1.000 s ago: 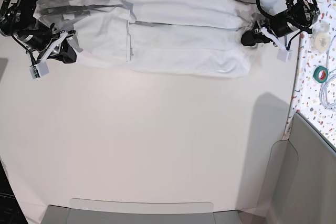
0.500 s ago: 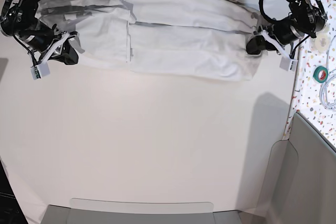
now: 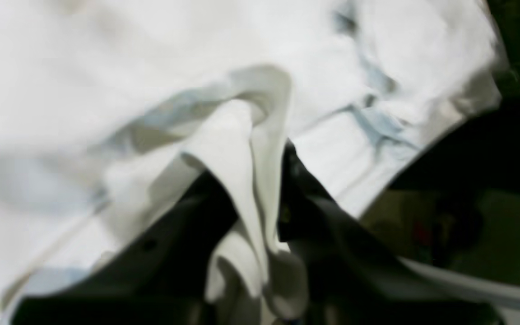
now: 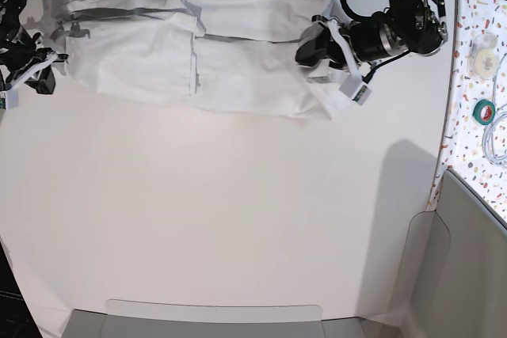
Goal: Layout the t-shirt on the table in an organized manner, then fold the t-shirt properly
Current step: 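Grasp the strip end with the left gripper and fold it toward the right gripper, then release the folded end with the left gripper and lift it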
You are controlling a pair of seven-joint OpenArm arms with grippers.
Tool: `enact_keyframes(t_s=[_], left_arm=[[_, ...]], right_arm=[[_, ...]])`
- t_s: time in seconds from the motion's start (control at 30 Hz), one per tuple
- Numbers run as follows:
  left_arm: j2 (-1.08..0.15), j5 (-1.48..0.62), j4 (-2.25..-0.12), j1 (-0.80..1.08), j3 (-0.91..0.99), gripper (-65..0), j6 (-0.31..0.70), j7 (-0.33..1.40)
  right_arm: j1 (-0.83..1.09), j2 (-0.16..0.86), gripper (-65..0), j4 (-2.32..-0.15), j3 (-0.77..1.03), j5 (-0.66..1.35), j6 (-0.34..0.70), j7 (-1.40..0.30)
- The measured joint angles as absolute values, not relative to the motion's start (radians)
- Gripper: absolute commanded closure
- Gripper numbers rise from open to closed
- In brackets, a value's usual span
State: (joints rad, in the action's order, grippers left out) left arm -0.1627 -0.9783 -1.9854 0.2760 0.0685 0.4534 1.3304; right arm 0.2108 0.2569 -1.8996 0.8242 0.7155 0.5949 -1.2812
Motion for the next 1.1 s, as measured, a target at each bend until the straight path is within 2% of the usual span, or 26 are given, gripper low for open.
enact_keyframes(t_s=[0.1, 0.43, 0.63, 0.87, 1.03, 1.1], left_arm=[[-0.161, -0.978, -1.98, 0.269, -0.047, 0.0, 0.453, 1.296], [-0.166, -0.971, -1.912, 0.081, -0.346, 0.0, 0.445, 1.29], [-0.161, -0.962, -1.805, -0.009, -0.474, 0.0, 0.442, 1.252], [-0.147, -0.97, -1.801, -0.064, -0.63, 0.0, 0.443, 1.203], [-0.15, -0.971, -1.801, -0.088, -0.662, -0.1, 0.442, 1.203], [-0.15, -0.971, -1.801, -0.092, -0.662, -5.1, 0.442, 1.203]], right_arm=[[0.21, 0.257, 0.0, -1.9, 0.859, 0.651, 0.595, -1.28], [0.207, 0.241, 0.0, -1.9, 0.865, 0.574, 0.595, -1.278], [0.213, 0.232, 0.0, -1.898, 0.864, 0.574, 0.595, -1.279], [0.219, 0.228, 0.0, -1.898, 0.864, 0.572, 0.595, -1.279], [0.218, 0.227, 0.0, -1.898, 0.863, 0.573, 0.595, -1.279], [0.219, 0.227, 0.0, -1.898, 0.863, 0.573, 0.595, -1.279]])
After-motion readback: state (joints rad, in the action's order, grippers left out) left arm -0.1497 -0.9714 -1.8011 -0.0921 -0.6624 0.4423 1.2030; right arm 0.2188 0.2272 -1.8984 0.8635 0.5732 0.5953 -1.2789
